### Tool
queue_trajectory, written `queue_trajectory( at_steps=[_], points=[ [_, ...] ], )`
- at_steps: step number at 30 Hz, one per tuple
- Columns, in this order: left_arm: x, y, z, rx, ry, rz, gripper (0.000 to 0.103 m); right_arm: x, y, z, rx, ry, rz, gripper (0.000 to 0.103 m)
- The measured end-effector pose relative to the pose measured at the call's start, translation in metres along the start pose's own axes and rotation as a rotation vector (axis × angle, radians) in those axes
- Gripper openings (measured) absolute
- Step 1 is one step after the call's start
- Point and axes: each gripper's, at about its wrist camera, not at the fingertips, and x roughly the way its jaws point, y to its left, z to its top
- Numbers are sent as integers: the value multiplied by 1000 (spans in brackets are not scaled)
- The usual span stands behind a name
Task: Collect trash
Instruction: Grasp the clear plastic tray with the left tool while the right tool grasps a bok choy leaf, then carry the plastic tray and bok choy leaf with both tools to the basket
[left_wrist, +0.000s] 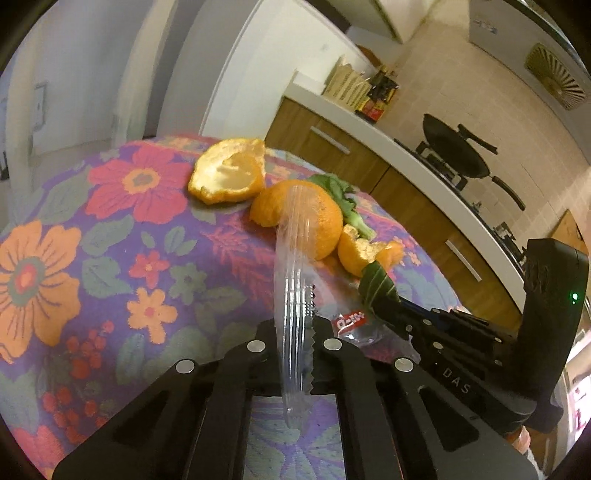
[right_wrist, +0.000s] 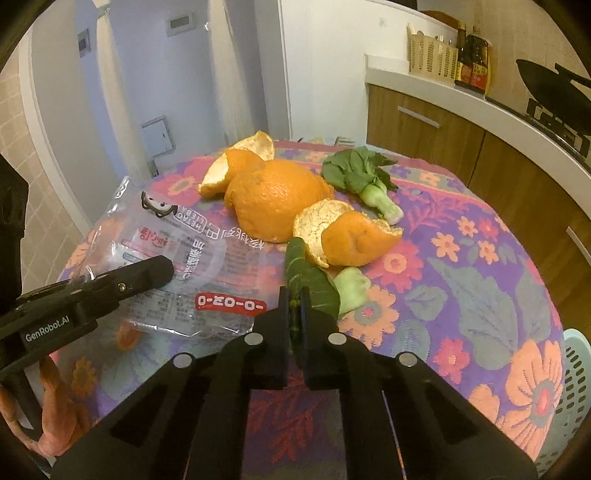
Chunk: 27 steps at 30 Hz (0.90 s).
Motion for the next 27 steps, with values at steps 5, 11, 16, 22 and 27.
queue_trajectory(
  at_steps=[5,11,16,22,27],
  points=[
    [-12,-1,-4,-5,-21,-38,0,-13,-4,-2,15,-53,52,3],
    [-35,-11,-7,30,-48,-85,0,-28,-4,-4,12,-113,81,3],
    [-59,-30,-6,113,-83,-106,0,-43,-12,-9,39,-151,89,3],
    [-75,-54,-1,180,-115,-143,0,-81,-34,-16,57,-211,97,3],
    [-79,-78,5,215,-124,-178,0,-116,-54,-22,85,-269,82,3]
  ],
)
